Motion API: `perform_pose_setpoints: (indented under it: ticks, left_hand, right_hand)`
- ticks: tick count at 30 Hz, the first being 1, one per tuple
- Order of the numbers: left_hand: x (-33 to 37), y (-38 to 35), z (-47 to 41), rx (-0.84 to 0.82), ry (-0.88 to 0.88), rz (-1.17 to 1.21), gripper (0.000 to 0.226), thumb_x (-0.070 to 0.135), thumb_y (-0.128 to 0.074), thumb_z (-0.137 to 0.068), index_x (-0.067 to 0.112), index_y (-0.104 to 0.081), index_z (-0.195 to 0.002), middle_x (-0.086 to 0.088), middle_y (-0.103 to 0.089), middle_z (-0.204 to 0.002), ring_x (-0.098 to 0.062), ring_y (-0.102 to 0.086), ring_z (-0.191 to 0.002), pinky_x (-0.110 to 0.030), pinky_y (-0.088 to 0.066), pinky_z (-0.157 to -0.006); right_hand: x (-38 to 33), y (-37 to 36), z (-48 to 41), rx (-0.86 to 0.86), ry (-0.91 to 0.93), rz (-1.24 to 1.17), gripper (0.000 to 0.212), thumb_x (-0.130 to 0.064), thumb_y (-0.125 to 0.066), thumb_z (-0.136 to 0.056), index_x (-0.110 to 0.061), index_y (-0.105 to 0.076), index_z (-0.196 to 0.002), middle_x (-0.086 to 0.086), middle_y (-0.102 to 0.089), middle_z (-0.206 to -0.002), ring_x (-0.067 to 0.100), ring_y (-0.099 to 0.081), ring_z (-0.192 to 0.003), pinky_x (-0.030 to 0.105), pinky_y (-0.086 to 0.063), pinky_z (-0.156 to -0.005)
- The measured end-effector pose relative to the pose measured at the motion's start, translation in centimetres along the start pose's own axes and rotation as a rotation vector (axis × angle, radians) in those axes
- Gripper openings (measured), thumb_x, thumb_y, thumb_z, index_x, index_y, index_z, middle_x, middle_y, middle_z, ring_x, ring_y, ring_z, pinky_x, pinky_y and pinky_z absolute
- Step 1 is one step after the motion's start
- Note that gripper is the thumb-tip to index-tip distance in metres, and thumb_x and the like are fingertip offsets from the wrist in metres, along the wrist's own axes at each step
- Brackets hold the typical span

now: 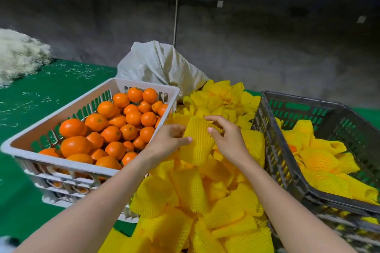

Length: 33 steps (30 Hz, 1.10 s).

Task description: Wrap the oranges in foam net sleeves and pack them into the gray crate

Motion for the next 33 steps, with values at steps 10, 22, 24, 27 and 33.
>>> perform_pose_setpoints:
  ticks: [10,22,24,27,33]
  left_hand:
    - [-0.1,0.7,-0.1,0.164,-0.032,0.076,0.033,0.014,-0.076,-0.078,0.013,-0.043,-0.072,-0.002,-0.038,-0.062,-0.012,-0.037,-0.055,-0.029,-0.029,-0.052]
    - [-1.1,16.1,-2.2,0.230,-0.040,0.287,0.027,0.036,-0.054,-0.092,0.011,-0.066,-0.090,-0.011,-0.071,-0.089,-0.022,-0.063,-0.076,-0.032,-0.051,-0.069]
    - [-3.2,18.6,-2.8,0.352,0.005,0.124,0.017,0.020,-0.055,-0.096,0.012,-0.065,-0.084,-0.017,-0.067,-0.091,-0.022,-0.060,-0.074,-0.037,-0.050,-0.072]
    - [-5.0,20.3,-3.7,0.325,0.054,-0.255,0.005,0.005,-0.062,-0.089,0.004,-0.067,-0.089,-0.022,-0.067,-0.093,-0.026,-0.060,-0.078,-0.042,-0.051,-0.077]
    - [-10.3,16.6,-2.8,-0.491,0.513,-1.035,0.033,0.018,-0.055,-0.093,0.010,-0.048,-0.125,-0.013,-0.061,-0.119,-0.023,-0.062,-0.093,-0.027,-0.045,-0.068]
  right_hand:
    - [-3.9,-1.4,0.3,0.121,0.244,0.104,0.013,-0.013,-0.069,-0.079,-0.005,-0.061,-0.085,0.001,-0.061,-0.082,0.016,-0.057,-0.080,0.020,-0.039,-0.072]
    - [-6.3,-10.6,-4.2,0.181,-0.047,-0.286,0.008,-0.011,-0.044,-0.097,-0.011,-0.047,-0.090,-0.007,-0.039,-0.066,0.003,-0.038,-0.055,0.032,-0.029,-0.058]
    - [-7.2,-14.4,-4.0,0.067,-0.024,-0.248,0.006,-0.014,-0.042,-0.098,-0.012,-0.047,-0.096,-0.006,-0.040,-0.066,0.006,-0.037,-0.055,0.033,-0.027,-0.057]
    - [-7.5,-18.7,-3.5,-0.111,0.001,-0.182,0.009,-0.020,-0.039,-0.100,-0.013,-0.042,-0.098,-0.004,-0.034,-0.063,0.010,-0.032,-0.053,0.029,-0.020,-0.050]
    - [-6.3,-20.0,-3.6,-0.211,-0.002,-0.022,0.010,-0.022,-0.039,-0.100,-0.013,-0.043,-0.103,-0.007,-0.035,-0.066,0.016,-0.035,-0.060,0.032,-0.017,-0.056]
Point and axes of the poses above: each hand's wrist, its own z-axis away from the middle knuckle, its own y-axis out of the back of the hand, x = y × z, the point moved 7 cm from there along -z, towards the middle knuckle
